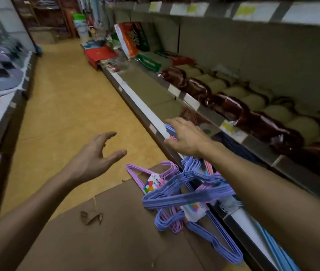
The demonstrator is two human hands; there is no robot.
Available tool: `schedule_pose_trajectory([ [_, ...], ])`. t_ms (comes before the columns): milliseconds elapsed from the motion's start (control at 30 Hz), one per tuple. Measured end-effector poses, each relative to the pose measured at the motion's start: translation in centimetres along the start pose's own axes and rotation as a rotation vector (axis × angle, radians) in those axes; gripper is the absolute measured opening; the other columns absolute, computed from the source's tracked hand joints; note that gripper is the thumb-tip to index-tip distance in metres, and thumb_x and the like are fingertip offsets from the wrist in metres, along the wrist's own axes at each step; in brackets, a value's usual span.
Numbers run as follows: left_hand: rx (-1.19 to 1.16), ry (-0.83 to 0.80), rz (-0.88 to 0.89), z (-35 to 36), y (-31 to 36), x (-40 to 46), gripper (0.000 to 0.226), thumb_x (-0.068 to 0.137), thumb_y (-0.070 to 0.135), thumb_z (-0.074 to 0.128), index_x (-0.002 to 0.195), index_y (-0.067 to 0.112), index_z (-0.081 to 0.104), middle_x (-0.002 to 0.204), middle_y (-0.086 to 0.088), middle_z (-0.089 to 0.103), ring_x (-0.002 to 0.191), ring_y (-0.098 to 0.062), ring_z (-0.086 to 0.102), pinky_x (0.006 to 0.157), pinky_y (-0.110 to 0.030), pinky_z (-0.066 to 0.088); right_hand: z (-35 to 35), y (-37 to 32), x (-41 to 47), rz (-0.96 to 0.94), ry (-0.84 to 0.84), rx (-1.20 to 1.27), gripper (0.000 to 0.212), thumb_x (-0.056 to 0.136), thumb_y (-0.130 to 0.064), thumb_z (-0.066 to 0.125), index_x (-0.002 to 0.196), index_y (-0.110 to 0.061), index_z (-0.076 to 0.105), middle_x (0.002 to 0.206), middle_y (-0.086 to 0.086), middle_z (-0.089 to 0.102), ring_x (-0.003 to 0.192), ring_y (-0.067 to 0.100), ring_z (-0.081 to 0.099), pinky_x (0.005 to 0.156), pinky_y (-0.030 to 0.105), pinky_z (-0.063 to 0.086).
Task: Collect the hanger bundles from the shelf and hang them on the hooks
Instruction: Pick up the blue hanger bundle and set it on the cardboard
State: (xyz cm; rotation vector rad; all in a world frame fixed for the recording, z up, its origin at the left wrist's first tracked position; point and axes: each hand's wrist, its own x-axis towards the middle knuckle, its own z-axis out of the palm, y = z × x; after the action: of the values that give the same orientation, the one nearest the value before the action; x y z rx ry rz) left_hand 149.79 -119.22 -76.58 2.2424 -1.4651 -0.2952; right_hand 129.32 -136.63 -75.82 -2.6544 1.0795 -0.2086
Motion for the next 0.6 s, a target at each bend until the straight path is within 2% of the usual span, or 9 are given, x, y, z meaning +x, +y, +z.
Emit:
schedule_pose_trajectory([
  [133,-0.068,0.038,0.005,5.8,-1.8,-1.1,0.076,0.085,0.059,0.058,0.150,0.026,0.035,0.153,-0.002,0.040,0.131,-0.022,0.048,0.098,-0.039,0.048,5.8,2.1,-1.4,0.004,0.016,0.004,0.068,0.092,-0.044,0.059,0.151,-0.021,0.034,0.154,0.005,0.038,0.136,0.032,0.042,0.107,0.049,0.039],
  [300,-0.170,0.117,-0.012,10.2,-2.2,-2.0,0.068,0.089,0.053,0.059,0.148,0.027,0.038,0.151,0.000,0.043,0.127,-0.019,0.050,0.094,-0.038,0.050,9.2,4.0,-2.7,0.052,0.032,-0.069,0.058,0.090,-0.045,0.056,0.141,-0.022,0.043,0.145,0.007,0.048,0.133,0.034,0.044,0.106,0.052,0.037],
  [400,-0.254,0.118,-0.001,13.1,-2.1,-2.9,0.062,0.090,0.050,0.060,0.145,0.028,0.043,0.146,0.002,0.049,0.118,-0.014,0.054,0.093,-0.040,0.052,9.8,5.8,-4.0,0.195,-0.057,-0.239,0.046,0.092,-0.041,0.054,0.132,-0.020,0.047,0.140,0.007,0.049,0.134,0.036,0.041,0.105,0.055,0.033],
  [467,-0.293,0.096,0.015,14.9,-1.7,-3.2,0.057,0.091,0.043,0.062,0.143,0.026,0.047,0.144,0.002,0.051,0.117,-0.013,0.055,0.095,-0.039,0.051,9.7,7.5,-4.7,0.305,-0.114,-0.336,0.036,0.092,-0.037,0.054,0.124,-0.020,0.051,0.134,0.009,0.054,0.129,0.037,0.046,0.105,0.055,0.033],
  [600,-0.302,0.030,0.072,17.8,-0.5,-2.3,0.053,0.093,0.040,0.062,0.142,0.024,0.048,0.144,0.002,0.051,0.119,-0.015,0.055,0.086,-0.029,0.047,8.8,10.1,-5.2,0.486,-0.177,-0.399,0.030,0.089,-0.046,0.059,0.108,-0.023,0.052,0.122,0.007,0.057,0.117,0.035,0.055,0.101,0.054,0.040],
])
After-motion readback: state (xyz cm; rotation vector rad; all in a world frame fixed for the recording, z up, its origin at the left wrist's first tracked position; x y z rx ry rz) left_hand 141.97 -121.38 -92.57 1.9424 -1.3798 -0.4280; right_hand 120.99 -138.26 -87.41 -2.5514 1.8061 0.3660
